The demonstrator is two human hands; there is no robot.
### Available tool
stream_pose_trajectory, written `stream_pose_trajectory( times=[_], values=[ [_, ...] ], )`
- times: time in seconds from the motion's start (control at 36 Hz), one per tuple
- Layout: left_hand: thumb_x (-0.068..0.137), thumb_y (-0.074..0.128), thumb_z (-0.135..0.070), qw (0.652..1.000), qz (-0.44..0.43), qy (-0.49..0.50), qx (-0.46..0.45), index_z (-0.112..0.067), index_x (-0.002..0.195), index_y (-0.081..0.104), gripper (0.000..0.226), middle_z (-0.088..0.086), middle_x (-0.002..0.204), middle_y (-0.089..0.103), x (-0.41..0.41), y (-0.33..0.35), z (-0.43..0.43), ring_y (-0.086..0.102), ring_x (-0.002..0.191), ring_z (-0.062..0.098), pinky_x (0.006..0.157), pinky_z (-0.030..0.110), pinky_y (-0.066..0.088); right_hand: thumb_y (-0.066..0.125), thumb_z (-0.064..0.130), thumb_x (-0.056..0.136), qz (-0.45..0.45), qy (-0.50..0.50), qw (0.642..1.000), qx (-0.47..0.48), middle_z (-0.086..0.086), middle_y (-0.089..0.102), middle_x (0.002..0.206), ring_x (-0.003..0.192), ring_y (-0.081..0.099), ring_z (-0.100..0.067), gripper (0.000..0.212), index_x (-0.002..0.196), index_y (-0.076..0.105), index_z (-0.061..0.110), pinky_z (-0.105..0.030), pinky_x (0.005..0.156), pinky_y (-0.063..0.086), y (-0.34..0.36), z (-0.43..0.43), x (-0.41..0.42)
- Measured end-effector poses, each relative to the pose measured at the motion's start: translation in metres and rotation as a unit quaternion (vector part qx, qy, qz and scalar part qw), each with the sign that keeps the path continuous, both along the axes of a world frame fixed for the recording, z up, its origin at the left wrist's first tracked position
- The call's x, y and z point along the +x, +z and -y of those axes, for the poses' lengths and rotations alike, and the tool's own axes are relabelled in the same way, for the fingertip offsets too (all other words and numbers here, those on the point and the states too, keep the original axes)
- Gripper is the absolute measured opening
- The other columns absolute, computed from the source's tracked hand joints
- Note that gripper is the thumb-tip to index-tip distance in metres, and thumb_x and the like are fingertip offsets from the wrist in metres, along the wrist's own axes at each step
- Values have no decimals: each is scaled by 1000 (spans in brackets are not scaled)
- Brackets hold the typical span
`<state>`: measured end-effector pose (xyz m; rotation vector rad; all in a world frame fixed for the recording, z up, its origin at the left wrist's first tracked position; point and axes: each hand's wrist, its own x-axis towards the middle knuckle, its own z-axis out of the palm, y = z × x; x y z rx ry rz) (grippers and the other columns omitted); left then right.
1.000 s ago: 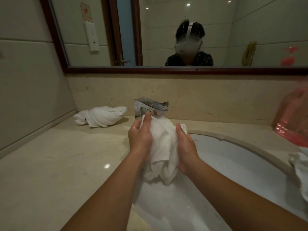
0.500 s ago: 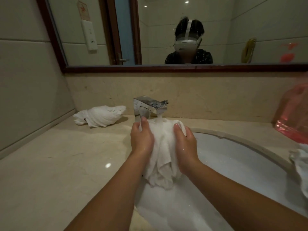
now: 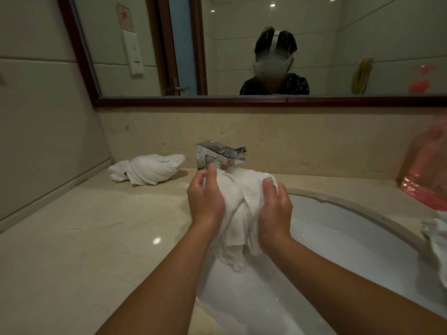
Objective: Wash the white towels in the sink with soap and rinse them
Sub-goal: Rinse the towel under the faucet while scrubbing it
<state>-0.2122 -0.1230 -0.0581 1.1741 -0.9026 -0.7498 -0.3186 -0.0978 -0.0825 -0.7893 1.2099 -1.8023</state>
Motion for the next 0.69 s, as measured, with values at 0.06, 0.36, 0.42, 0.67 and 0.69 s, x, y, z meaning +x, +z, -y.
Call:
stream_pose_trajectory(
  times=[0.06,0.36,0.42,0.67,0.69],
  values=[
    [106,57,-44,1000,19,-11,-2,-19,72,56,42,-5,68,51,-1,0,-1,48,67,12,64,33,39,58,35,106,3,-12,1000,-1,1,76,106,100,71,-17,16,105,71,25,-32,79,54,1,-1,-2],
    [110,38,-57,990,84,-100,57,-24,125,65,45,0,125,66,-1,-9,5,60,118,21,93,37,43,56,33,107,7,-25,1000,15,0,74,108,103,70,-17,17,107,71,25,-35,86,56,2,-1,-7],
    [113,35,-52,990,77,-101,64,-24,146,57,49,-2,147,58,-3,-8,6,52,134,18,106,35,38,55,31,107,13,-24,999,20,1,73,106,99,68,-15,17,106,70,24,-32,79,53,4,-2,-8],
    [114,38,-46,996,48,-77,7,-17,128,69,44,0,121,70,-6,-9,6,62,117,20,97,35,47,53,25,105,24,-21,999,15,-1,66,90,83,62,-17,19,94,64,14,-33,73,50,7,-3,-10],
    [113,39,-46,996,49,-72,4,-18,117,71,42,-1,111,70,-5,-9,6,64,108,19,90,34,47,54,25,105,26,-19,999,14,-1,66,91,84,61,-18,19,93,64,15,-35,75,50,7,-2,-10]
  ],
)
